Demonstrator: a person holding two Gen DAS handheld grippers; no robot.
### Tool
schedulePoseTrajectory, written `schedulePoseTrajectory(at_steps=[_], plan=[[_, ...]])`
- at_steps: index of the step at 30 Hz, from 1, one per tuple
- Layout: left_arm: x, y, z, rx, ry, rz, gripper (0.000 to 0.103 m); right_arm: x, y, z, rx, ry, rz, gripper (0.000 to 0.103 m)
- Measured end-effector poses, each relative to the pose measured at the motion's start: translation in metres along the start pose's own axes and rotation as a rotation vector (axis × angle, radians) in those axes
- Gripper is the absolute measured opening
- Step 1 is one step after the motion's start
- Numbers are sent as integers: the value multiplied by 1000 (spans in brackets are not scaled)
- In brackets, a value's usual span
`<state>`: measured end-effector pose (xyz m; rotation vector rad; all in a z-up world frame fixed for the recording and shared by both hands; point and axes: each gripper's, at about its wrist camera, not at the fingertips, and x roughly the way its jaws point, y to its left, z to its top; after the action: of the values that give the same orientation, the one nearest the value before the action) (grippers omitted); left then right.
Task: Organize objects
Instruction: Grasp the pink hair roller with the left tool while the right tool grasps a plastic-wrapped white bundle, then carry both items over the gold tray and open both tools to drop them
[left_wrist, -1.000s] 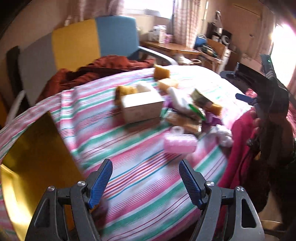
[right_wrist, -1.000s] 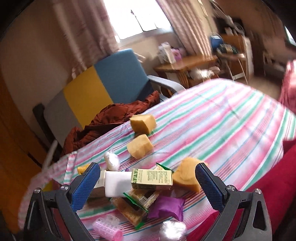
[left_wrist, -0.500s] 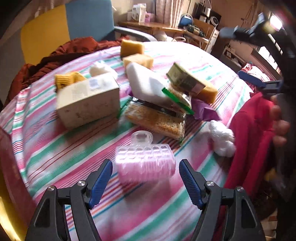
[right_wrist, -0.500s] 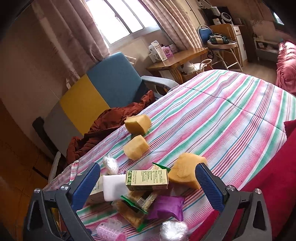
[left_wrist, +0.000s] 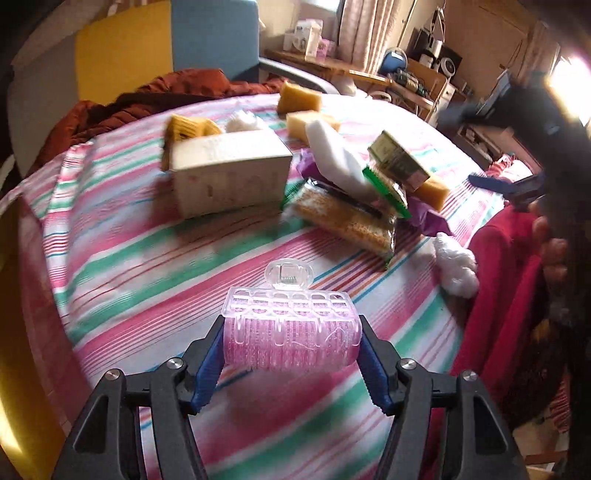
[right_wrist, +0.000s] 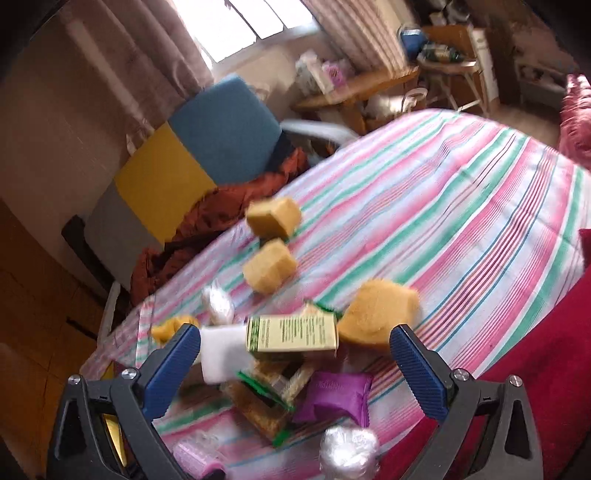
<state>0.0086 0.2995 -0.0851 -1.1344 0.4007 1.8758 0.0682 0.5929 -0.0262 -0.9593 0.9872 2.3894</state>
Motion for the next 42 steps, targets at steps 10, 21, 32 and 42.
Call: schedulePoseTrajectory(at_steps=[10, 21, 32, 42], plan=[[-62, 35, -12, -104, -112, -9, 66, 57, 43, -40, -461, 557, -320, 82], [-112, 54, -26, -164, -217, 2, 66, 70, 45, -59, -575, 624, -397, 42], [-172, 135, -64, -366, -306, 183, 66, 4, 149, -75, -747, 353, -23, 42], [-185, 216, -128, -564, -245, 437, 66, 26, 287, -156, -860, 269, 283, 42]])
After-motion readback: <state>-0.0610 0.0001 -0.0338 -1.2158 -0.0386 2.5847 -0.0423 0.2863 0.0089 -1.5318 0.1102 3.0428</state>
